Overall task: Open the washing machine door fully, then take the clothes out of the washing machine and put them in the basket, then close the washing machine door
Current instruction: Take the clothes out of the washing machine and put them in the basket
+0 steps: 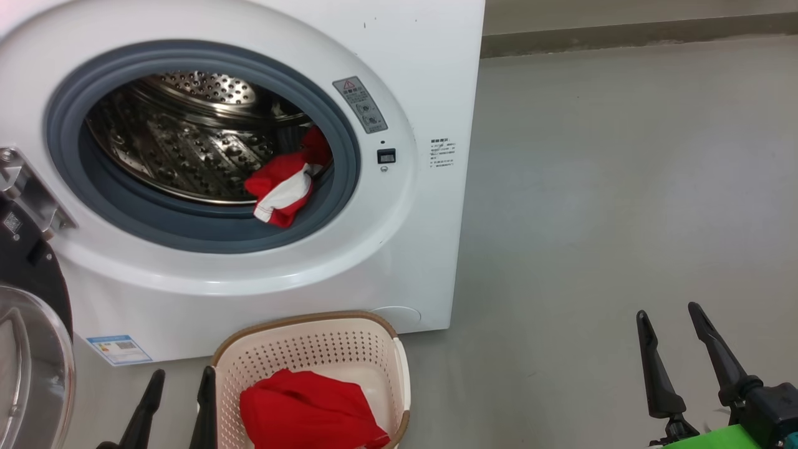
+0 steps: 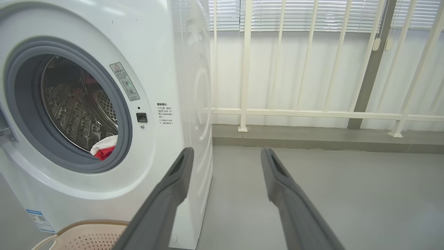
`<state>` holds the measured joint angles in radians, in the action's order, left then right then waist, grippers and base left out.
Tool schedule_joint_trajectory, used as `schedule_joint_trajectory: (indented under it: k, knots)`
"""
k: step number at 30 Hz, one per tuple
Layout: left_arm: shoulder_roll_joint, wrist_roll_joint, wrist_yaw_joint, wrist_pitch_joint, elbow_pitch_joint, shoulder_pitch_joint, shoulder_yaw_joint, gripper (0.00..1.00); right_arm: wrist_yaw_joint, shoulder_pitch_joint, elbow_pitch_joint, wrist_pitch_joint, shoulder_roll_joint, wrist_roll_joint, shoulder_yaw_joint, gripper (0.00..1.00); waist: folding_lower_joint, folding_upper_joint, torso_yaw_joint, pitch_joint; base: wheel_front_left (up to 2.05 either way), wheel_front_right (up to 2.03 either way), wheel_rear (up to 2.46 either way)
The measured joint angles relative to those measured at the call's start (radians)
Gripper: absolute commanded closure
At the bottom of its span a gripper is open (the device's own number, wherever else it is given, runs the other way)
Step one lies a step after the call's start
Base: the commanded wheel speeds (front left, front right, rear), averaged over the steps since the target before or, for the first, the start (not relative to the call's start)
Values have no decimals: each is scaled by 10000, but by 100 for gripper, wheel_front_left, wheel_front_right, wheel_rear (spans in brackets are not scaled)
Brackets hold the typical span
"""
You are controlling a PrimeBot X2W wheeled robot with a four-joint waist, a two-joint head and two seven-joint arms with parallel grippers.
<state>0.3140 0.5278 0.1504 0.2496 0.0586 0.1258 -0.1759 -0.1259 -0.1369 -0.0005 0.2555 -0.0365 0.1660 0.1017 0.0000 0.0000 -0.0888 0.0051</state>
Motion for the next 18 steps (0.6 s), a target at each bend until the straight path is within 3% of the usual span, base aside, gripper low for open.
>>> schedule_joint_trajectory:
  k: [9,18]
  knots:
    - [-92,46,-15,-107,-301,-709,-201,0,0,11,-77,0,0,-2,-111,0,0,0,177,370,0,0,0]
    - [-128,-8,-470,-209,-1133,-2593,-512,0,0,451,-288,0,-2,-38,-117,0,0,0,371,1242,0,0,0]
